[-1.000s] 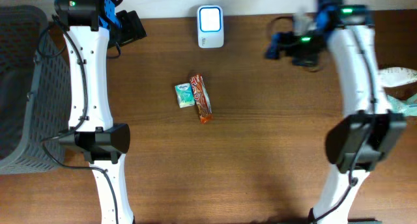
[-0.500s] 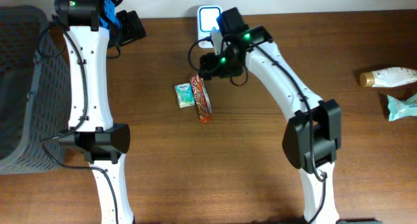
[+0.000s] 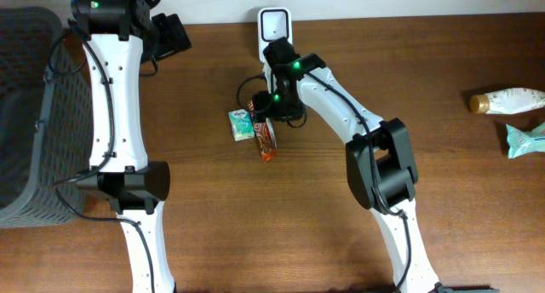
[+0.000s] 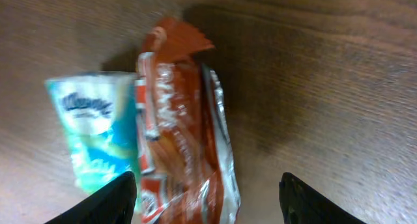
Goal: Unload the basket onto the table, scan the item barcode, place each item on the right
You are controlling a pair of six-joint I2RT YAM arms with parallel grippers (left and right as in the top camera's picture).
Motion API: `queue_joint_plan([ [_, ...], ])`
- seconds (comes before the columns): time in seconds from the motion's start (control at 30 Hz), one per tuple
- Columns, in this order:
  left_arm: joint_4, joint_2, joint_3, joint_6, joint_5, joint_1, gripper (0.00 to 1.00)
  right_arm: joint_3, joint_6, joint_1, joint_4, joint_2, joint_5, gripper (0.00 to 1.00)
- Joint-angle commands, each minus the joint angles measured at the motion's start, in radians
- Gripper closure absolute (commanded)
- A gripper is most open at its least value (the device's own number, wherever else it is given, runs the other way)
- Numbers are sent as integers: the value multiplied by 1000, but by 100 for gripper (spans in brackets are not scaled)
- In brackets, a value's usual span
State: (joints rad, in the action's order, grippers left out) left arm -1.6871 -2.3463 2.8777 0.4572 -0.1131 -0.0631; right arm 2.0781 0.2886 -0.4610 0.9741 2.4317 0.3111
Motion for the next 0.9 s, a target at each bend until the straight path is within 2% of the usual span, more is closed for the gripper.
queue_joint_plan([
  [0.0, -1, 5, 3, -2, -11, 1, 1, -1, 10, -6, -7, 18, -5, 32],
  [0.37, -1, 5, 3, -2, -11, 1, 1, -1, 87, -12, -25, 76, 10, 33],
  [0.4, -1, 5, 3, -2, -11, 1, 1, -1, 87, -16, -25, 77, 18, 36],
  [0.53, -1, 5, 3, -2, -11, 1, 1, 2, 88, -23, -29, 79, 18, 73],
  [0.6, -1, 5, 3, -2, -11, 1, 1, 8, 88, -21, -20, 76, 21, 96],
  [0.87, -1, 5, 3, -2, -11, 1, 1, 243, 55, 65, 227, 22, -20, 96],
])
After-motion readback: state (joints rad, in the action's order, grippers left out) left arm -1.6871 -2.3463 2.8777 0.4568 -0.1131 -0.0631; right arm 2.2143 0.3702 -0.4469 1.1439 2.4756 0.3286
